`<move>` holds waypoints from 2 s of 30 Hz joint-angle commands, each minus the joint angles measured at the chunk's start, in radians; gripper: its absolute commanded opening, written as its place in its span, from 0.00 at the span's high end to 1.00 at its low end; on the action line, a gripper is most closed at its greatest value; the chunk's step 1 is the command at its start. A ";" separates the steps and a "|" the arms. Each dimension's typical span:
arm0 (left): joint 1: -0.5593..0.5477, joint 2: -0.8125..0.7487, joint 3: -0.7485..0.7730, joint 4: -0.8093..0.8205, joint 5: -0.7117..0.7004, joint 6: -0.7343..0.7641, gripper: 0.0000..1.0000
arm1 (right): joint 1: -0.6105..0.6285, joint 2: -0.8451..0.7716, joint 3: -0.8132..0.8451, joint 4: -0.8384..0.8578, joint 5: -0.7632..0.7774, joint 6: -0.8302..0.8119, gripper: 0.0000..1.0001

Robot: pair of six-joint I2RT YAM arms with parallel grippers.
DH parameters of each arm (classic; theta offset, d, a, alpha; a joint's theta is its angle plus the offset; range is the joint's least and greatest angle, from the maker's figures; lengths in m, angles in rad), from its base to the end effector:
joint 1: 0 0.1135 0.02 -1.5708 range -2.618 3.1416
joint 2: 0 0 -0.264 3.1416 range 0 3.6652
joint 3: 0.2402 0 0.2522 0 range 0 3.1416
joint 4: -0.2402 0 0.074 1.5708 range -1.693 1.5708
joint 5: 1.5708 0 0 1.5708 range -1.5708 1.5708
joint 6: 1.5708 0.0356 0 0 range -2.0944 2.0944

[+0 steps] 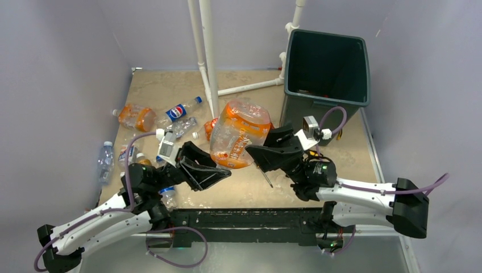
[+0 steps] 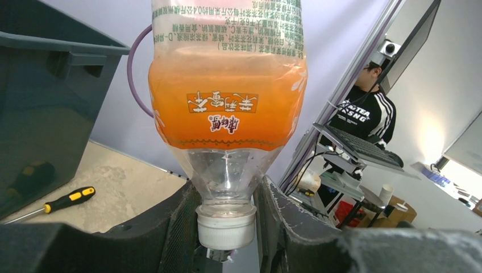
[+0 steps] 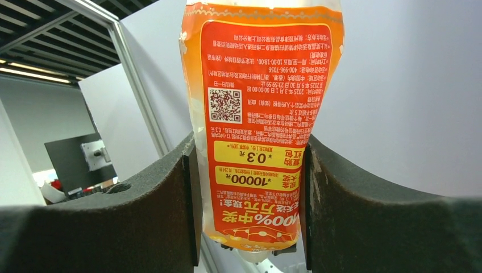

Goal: Put the plastic bottles in the bin
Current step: Pick up the plastic bottle from the corner of the board.

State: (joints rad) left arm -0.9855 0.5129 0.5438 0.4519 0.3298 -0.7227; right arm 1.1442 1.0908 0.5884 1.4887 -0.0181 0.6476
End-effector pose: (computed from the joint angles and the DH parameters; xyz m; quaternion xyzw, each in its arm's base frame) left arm 0.0613 -0.1133 0.3606 0.2061 0.4877 -0.6922 0.4904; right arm 0.0831 0.1843 0.3737 -0.0792 0.2771 0.7493 0.5963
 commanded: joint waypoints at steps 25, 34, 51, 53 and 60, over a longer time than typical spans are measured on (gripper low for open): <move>0.001 -0.005 0.534 -0.823 -0.031 0.300 1.00 | 0.002 -0.418 0.650 -1.649 0.101 -0.410 0.01; 0.000 0.402 0.716 -1.239 -0.148 0.485 1.00 | 0.002 -0.324 0.916 -1.801 0.092 -0.544 0.01; -0.010 0.435 0.979 -1.560 -0.432 0.847 1.00 | 0.002 -0.174 0.748 -1.872 0.046 -0.794 0.03; -0.010 0.445 0.977 -1.566 -0.505 0.891 1.00 | 0.003 -0.172 0.752 -1.847 0.059 -0.799 0.03; -0.010 0.516 0.962 -1.605 -0.591 1.095 1.00 | 0.003 -0.162 0.802 -1.803 0.119 -0.848 0.01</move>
State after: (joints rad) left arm -0.9909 0.9810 1.5063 -1.1240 -0.1902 0.2073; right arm 1.1442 0.9249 1.3182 -0.3691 0.0433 -0.1371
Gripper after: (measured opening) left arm 0.357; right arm 0.980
